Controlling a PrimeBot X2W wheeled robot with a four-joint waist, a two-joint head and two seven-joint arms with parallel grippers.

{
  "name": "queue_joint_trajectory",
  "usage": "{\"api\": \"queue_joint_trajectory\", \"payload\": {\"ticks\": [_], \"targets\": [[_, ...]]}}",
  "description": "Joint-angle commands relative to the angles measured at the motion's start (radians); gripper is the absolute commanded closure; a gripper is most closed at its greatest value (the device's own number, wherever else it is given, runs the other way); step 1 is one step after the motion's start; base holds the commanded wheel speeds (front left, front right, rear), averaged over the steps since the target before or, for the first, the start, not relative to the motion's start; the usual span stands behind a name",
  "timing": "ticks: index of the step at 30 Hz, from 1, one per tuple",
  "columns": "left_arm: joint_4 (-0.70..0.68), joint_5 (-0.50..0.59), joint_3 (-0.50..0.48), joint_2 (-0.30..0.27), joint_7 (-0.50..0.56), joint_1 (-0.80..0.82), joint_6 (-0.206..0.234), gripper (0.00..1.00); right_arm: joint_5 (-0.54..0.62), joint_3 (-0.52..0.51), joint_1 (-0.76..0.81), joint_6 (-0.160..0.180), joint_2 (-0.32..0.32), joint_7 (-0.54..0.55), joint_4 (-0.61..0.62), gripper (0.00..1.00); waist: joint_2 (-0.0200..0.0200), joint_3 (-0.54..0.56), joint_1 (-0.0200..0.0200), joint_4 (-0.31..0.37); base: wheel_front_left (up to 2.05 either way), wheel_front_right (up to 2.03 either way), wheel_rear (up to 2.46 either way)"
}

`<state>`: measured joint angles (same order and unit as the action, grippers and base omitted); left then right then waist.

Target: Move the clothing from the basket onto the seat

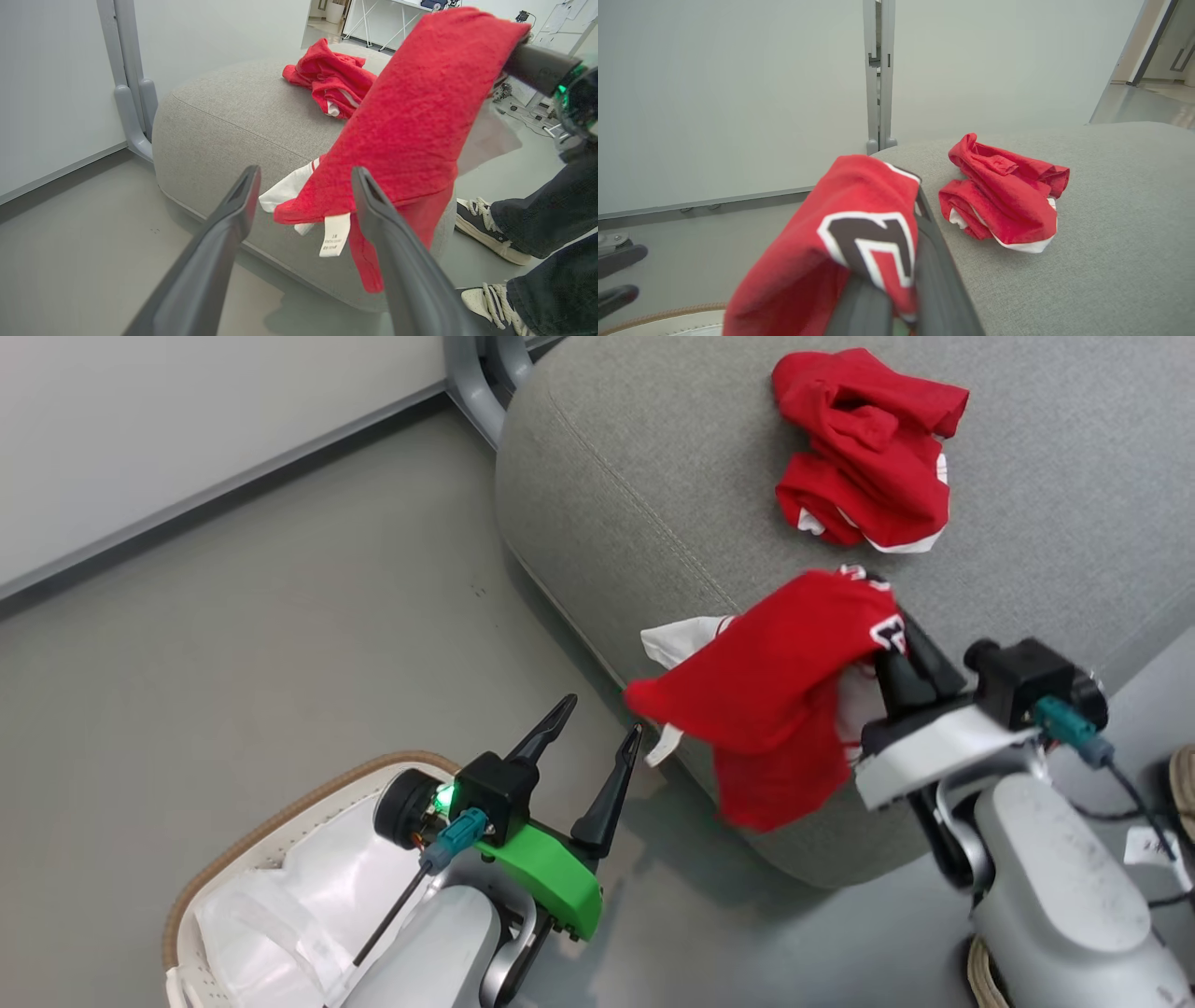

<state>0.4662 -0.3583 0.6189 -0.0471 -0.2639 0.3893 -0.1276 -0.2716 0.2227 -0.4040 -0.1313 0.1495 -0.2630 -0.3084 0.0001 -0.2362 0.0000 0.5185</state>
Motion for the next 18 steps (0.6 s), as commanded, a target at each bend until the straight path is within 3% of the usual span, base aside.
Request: {"api": "queue_joint_trajectory", "payload": {"ticks": [1,11,18], "targets": [[0.011,0.001,0.001,-0.007,-0.001,-0.004,-0.004,0.00,0.006,0.003,-0.044,0.001,0.013,-0.002,0.010,1.00,-0.0001,-0.028,0.0000,0.017,0.00,0.00,0.00],[0.059,0.009,-0.005,-0.025,-0.001,-0.002,-0.005,0.00,0.022,0.001,-0.349,0.001,0.203,-0.002,0.009,1.00,-0.0001,-0.082,0.0000,-0.007,0.00,0.00,0.00],[0.082,0.007,0.003,-0.039,-0.001,0.012,-0.005,0.00,0.073,-0.080,-0.511,0.001,0.341,-0.002,-0.131,1.00,-0.0001,-0.130,0.0000,-0.068,0.00,0.00,0.00]]}}
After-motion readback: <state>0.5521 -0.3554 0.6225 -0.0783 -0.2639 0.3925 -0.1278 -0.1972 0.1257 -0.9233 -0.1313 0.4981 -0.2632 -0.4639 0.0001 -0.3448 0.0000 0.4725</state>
